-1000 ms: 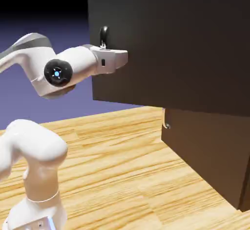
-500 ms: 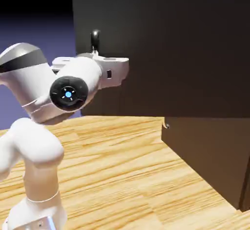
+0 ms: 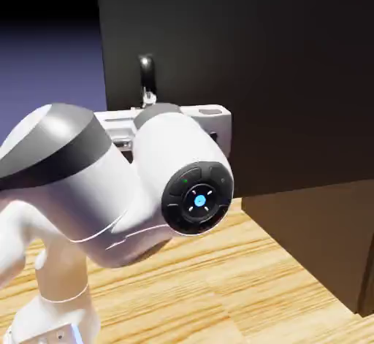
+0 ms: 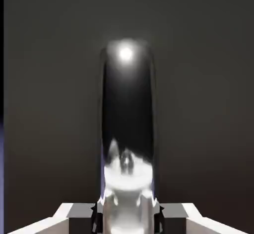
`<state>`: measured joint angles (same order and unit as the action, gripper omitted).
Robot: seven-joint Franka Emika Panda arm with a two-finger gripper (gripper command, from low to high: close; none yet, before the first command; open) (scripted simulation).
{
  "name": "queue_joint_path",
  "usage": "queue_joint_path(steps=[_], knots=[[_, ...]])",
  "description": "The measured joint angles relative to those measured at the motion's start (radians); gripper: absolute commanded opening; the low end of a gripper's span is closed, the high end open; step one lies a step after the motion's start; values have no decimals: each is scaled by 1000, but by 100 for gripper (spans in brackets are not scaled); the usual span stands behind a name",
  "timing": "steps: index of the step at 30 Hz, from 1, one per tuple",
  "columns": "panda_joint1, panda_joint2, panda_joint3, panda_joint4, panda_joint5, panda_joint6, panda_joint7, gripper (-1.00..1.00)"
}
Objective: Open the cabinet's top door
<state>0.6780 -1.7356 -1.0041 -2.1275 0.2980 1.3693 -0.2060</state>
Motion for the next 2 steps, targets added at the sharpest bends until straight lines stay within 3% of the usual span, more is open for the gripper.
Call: queue_joint_path(steps=[2], knots=[[46,10,-8,72,-2,-57,8,-100]])
